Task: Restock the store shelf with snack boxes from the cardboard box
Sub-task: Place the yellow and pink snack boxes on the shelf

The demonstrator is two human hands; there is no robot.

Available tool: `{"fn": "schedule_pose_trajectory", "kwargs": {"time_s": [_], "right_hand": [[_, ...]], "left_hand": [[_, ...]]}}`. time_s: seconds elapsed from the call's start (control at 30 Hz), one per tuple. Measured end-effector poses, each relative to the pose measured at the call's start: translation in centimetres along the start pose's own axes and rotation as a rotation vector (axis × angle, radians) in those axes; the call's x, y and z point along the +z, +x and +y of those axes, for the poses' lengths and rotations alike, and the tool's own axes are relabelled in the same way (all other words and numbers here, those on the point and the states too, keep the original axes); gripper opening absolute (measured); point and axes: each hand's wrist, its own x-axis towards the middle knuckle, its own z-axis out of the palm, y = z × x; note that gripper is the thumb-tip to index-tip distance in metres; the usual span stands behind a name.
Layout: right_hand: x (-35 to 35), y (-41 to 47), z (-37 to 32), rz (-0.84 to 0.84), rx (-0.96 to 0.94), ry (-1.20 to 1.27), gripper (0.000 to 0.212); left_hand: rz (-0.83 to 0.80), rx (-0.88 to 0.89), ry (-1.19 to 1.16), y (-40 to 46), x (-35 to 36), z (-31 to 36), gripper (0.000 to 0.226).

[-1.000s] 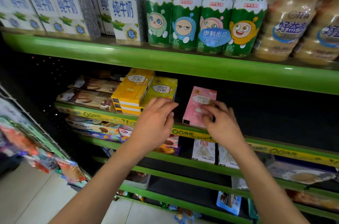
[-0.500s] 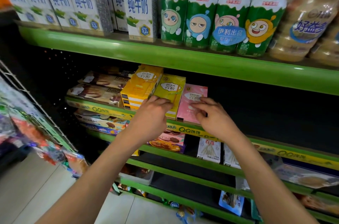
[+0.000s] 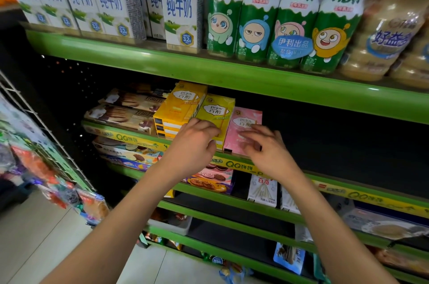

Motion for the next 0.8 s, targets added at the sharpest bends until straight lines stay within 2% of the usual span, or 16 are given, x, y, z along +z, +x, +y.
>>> {"fn": "schedule_pose_trajectory", "kwargs": {"time_s": [0.13,0.27,0.4,0.57,0.7,0.8], "right_hand": [[-0.3,-0.8,-0.2,0.132,0.009,0.066,0.031],[-1.0,-2.2,-0.7,0.253,0.034,0.175,0.026],[-1.4,-4.3,-1.2,0.385,0.051,0.206,0.020],[0.7,-10.8,-1.0,0.624,0.268,0.229,0.020],[3.9,-19.9,-1.1,0.802,0.599,0.280,0.018],[6.1,-28.4,-1.6,0.939,0.899,0.299,0.014]], "left_hand": [[0.100,-0.003,-0.198,-0.4,-0.7,1.2,0.025],[-0.013,-0.098,-0.590,-0.4,-1.1,2.8,0.021],[-0.053,-0.088,-0.867,0.2,0.2,4.4,0.024],[-0.325,0.087,-0.967,0.3,3.6,5.8,0.031],[-0.636,0.201,-0.957,-1.3,7.8,9.8,0.029],[-0.928,0.365,-0.893,-3.9,11.4,15.3,0.030]]}}
